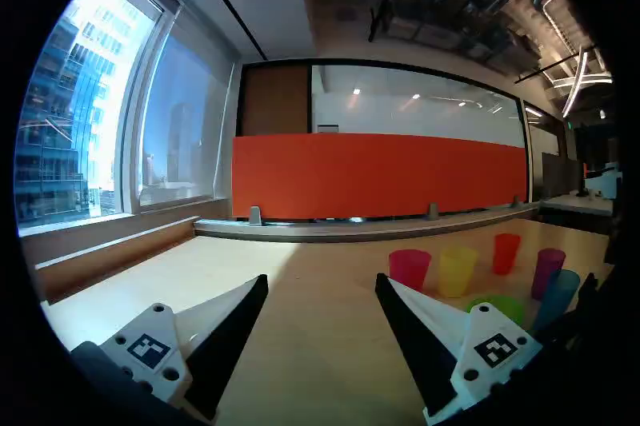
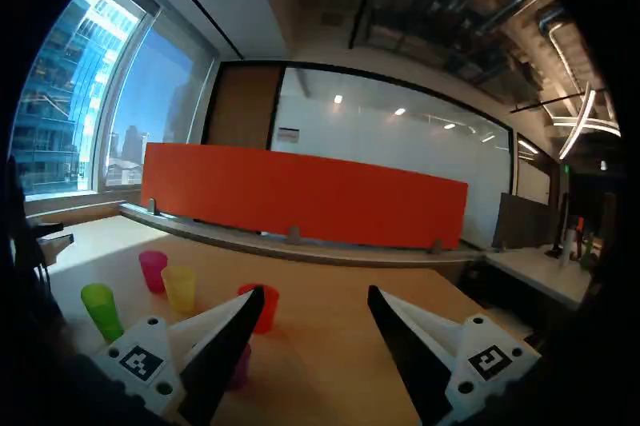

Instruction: Pour water

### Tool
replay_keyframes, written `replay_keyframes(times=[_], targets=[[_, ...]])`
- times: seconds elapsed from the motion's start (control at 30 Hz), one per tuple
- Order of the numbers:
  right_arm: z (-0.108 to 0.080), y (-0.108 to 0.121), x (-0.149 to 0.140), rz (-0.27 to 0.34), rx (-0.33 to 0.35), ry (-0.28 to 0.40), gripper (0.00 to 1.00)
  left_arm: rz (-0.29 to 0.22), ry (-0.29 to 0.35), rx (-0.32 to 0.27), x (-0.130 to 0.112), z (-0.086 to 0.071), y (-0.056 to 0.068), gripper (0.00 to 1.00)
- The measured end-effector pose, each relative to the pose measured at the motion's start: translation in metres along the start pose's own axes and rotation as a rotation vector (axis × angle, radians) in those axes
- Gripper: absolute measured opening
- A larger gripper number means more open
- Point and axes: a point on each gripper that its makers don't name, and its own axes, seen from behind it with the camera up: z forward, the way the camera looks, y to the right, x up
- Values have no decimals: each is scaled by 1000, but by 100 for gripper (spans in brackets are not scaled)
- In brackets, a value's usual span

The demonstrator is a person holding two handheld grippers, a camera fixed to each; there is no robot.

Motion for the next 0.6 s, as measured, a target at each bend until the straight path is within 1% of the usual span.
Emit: replay_keyframes(times=[0.3, 0.47, 0.6], targets=[[-6, -1, 3, 30, 9, 29, 100, 2, -2, -2, 0, 1, 0, 100], [-9, 4, 6, 29, 8, 60, 100, 3, -1, -2, -1, 0, 0, 100], [-6, 10, 5, 23, -5, 82, 100, 3, -2, -1, 0, 0, 0, 100]])
